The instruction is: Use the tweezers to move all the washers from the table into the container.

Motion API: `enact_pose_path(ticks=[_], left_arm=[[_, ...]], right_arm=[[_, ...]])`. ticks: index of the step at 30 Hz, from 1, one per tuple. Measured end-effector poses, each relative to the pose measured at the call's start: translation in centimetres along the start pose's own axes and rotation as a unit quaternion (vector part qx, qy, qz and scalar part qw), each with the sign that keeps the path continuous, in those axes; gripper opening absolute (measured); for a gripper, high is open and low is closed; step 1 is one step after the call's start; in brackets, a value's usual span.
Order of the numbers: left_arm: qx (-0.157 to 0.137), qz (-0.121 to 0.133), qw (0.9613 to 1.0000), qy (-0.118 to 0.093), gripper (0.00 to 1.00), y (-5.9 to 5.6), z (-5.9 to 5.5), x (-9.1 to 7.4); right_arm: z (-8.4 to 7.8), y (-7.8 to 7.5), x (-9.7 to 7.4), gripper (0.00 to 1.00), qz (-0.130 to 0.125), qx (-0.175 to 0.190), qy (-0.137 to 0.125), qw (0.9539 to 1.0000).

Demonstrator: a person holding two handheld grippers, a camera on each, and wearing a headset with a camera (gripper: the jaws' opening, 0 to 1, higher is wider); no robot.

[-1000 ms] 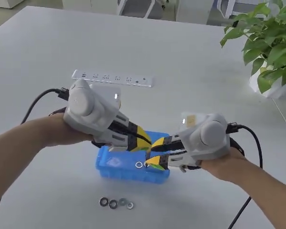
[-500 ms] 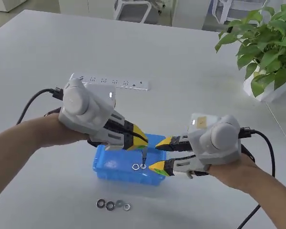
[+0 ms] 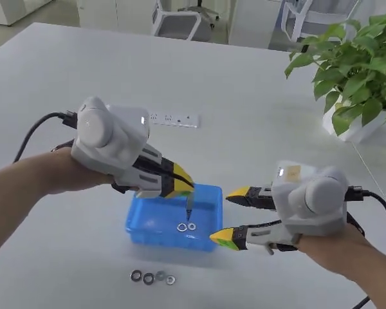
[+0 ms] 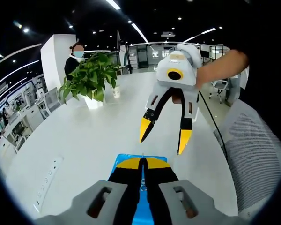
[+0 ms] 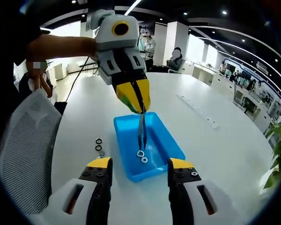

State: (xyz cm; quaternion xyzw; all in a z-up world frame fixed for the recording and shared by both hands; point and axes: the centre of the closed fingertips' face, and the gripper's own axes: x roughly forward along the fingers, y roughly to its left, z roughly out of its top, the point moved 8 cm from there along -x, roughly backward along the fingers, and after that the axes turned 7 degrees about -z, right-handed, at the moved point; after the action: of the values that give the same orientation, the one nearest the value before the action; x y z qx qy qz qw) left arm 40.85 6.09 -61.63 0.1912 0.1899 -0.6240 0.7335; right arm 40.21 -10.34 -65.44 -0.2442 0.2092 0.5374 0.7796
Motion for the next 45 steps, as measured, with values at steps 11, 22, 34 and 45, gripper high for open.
enact_pose_path(ticks=[11, 22, 34, 45], left_arm=[[-0.001, -0.002, 1.0, 0.008, 0.05, -1.2, 0.8, -1.9], [0.002, -0.011, 0.9999, 0.008, 0.05, -3.1, 1.1, -2.7], [0.005, -0.017, 0.9998, 0.004, 0.05, -4.9, 0.8, -3.2], [0.007, -0.029, 0.9995, -0.001, 0.05, -6.2, 0.2, -2.9]], right_arm=[[-0.9, 0.7, -1.5, 0.59, -0.022, 0.025, 0.001, 0.9994], [-1.7, 1.9, -2.5, 0.62, -0.031, 0.044, 0.001, 0.9986], [-2.1, 3.2, -2.6, 0.62, -0.024, 0.042, 0.001, 0.9988], [-2.2, 4.0, -2.3, 0.62, -0.018, 0.04, 0.001, 0.999]])
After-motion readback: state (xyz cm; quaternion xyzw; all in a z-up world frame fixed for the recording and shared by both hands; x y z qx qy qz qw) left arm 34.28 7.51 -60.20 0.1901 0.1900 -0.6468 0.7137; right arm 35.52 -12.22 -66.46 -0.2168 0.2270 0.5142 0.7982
